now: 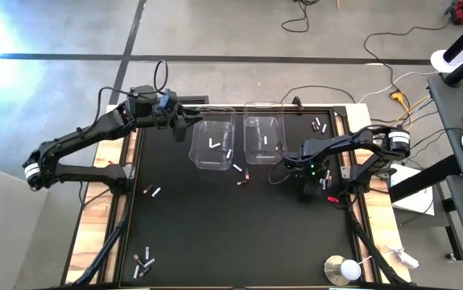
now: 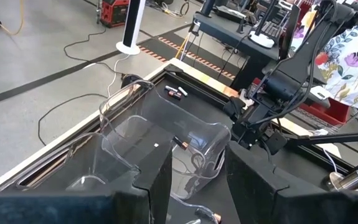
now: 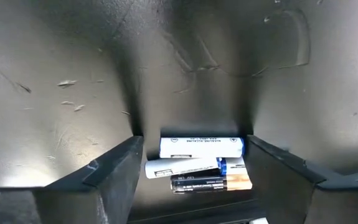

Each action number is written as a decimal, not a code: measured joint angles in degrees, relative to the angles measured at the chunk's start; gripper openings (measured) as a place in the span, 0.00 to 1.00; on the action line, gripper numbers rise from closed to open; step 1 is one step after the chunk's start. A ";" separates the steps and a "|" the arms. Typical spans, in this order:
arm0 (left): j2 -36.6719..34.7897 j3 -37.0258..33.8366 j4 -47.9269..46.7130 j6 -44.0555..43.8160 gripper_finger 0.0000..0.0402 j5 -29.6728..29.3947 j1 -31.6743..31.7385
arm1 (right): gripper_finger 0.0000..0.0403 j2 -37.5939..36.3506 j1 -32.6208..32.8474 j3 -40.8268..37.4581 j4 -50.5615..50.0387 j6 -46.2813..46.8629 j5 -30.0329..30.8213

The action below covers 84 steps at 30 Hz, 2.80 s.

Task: Sort batteries
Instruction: Put the white battery into the left transparent bin

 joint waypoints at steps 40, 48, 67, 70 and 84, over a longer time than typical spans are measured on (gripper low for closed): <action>-0.07 0.00 -10.33 -3.02 0.32 4.12 -0.11 | 0.49 -8.17 0.20 1.92 -1.02 3.39 -0.71; -0.28 0.00 -9.87 -2.36 0.32 3.04 -0.11 | 0.50 -13.28 0.20 11.13 -7.49 7.42 -1.15; -0.20 0.00 15.21 15.38 0.33 6.47 -3.50 | 0.50 -16.49 1.20 42.07 -2.83 29.59 -6.29; 0.77 0.02 15.39 22.47 0.36 6.45 -3.50 | 0.50 -16.49 1.00 42.80 6.86 34.53 -7.72; 5.51 0.00 24.09 41.45 0.55 6.56 -4.92 | 0.50 -11.02 0.81 42.77 40.36 48.56 -9.75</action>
